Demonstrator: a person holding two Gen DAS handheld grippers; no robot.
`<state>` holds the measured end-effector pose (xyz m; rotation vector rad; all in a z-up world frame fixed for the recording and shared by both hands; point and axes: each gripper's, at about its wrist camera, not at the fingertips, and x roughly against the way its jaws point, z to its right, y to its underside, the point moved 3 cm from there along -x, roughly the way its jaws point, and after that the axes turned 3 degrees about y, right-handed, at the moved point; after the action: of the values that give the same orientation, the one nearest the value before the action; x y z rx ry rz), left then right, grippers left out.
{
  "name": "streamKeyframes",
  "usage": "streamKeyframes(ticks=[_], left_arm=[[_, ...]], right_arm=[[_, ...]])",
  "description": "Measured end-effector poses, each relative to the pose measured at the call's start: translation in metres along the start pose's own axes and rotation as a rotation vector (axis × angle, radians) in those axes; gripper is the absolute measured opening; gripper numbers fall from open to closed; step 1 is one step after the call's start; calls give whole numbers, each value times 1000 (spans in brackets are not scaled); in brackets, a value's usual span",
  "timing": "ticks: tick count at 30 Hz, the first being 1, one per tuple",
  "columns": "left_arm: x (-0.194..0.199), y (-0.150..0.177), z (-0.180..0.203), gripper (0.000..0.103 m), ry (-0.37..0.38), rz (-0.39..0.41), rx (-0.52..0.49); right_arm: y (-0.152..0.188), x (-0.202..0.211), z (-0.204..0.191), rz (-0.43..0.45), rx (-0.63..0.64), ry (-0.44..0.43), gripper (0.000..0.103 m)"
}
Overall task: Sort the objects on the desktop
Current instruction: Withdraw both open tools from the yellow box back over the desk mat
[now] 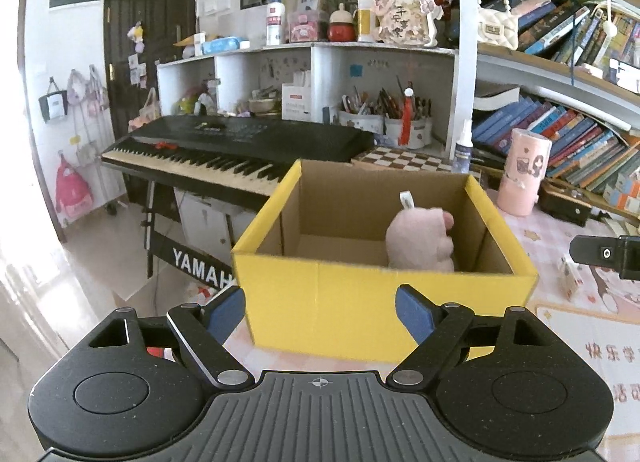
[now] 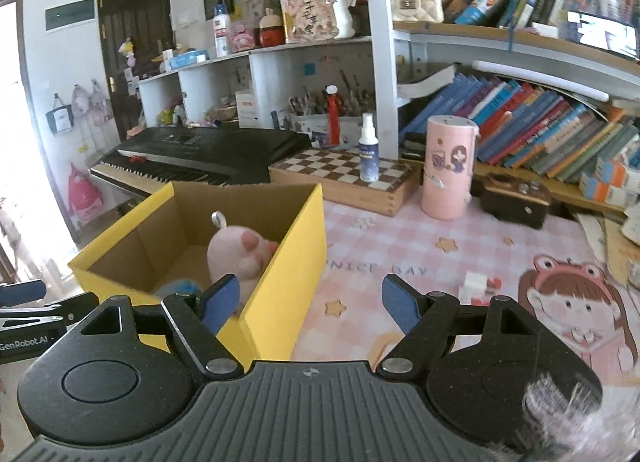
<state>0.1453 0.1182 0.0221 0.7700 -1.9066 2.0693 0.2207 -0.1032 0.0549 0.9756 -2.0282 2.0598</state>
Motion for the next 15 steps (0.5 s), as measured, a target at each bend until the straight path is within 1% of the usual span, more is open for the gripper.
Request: streamKeyframes(ticks=[8, 15], left_arm=[[28, 23, -11, 84, 5, -21, -5], [47, 40, -19, 84, 0, -34, 0]], right_arm=[[38, 36, -15, -22, -35, 41, 77], [66, 56, -29, -50, -42, 51, 77]])
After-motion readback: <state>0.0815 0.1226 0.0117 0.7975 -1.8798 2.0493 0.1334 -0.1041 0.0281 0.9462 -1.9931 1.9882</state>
